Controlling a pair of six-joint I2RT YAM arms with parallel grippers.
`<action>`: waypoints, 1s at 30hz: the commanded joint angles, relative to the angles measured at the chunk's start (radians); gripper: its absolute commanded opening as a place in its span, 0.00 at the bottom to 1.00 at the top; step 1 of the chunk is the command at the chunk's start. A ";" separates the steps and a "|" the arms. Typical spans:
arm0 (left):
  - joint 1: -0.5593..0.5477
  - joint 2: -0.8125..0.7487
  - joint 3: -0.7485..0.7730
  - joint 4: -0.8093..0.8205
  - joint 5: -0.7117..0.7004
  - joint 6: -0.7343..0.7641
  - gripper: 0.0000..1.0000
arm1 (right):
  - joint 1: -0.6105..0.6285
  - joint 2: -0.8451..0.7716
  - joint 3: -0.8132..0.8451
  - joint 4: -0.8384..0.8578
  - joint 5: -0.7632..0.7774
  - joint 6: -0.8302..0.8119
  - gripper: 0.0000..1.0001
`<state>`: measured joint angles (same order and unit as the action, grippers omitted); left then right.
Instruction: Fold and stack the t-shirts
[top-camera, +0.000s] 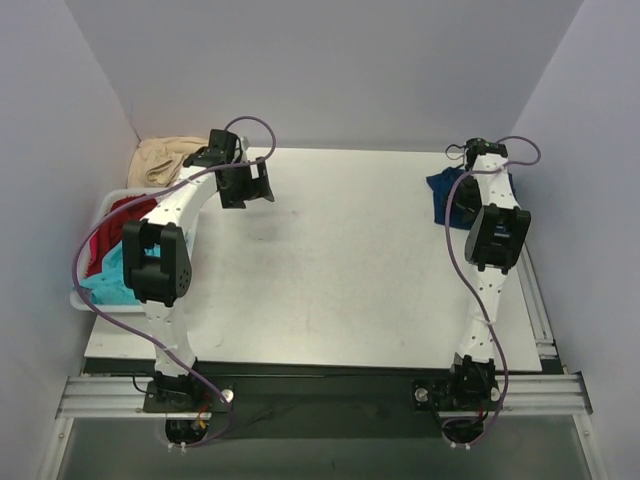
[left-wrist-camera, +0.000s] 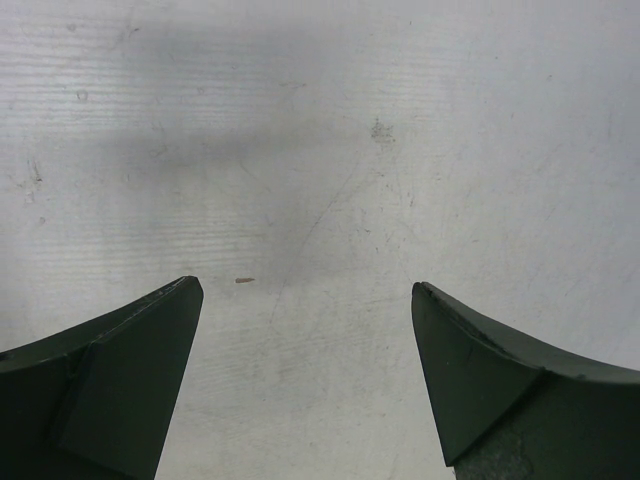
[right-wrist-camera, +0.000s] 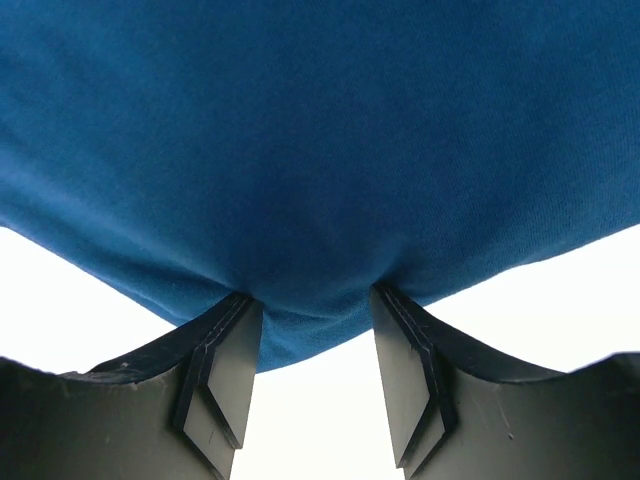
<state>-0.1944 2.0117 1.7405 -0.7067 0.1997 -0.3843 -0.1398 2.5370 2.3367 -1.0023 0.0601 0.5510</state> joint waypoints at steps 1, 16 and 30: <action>0.009 0.024 0.074 -0.010 0.021 -0.007 0.97 | -0.015 0.052 0.081 -0.058 0.030 0.000 0.47; 0.009 0.082 0.151 -0.033 0.049 -0.024 0.97 | -0.020 0.039 0.119 0.151 0.020 0.024 0.48; 0.006 0.053 0.096 0.013 0.064 -0.031 0.97 | -0.015 -0.230 -0.155 0.257 0.119 -0.005 0.53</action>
<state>-0.1936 2.0914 1.8397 -0.7334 0.2436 -0.4107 -0.1558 2.4248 2.2364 -0.7471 0.1020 0.5457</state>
